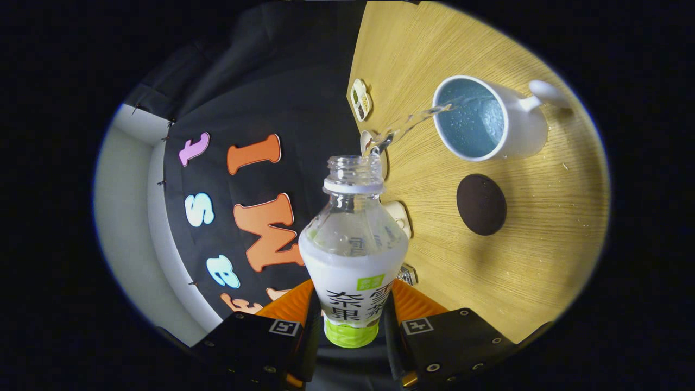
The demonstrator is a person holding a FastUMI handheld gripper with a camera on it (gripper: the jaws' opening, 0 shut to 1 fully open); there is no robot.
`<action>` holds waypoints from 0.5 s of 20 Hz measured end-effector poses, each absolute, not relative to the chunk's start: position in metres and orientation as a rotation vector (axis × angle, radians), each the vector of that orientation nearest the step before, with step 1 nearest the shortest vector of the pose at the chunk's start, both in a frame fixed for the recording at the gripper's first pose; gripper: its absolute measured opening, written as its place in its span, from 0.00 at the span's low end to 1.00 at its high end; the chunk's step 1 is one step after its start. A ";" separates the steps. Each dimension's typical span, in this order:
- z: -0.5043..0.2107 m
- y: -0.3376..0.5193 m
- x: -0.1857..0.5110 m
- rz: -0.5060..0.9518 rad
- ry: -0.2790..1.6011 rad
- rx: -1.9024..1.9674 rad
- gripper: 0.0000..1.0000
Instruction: Take the bottle from table, then pour the juice into the cup, finally place the bottle on the coaster
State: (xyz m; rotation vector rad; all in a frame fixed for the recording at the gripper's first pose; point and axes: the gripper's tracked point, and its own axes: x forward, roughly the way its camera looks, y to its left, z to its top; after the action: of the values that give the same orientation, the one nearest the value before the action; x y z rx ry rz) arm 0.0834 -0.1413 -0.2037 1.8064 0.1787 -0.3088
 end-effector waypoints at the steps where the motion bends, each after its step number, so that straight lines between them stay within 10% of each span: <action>1: -0.204 -0.141 0.083 -0.308 0.182 1.810 0.54; 10: -0.206 -0.140 0.084 -0.326 0.187 1.855 0.53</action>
State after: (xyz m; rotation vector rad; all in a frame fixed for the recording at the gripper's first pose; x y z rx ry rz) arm 0.0837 -0.1404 -0.2065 1.8547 0.1868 -0.3262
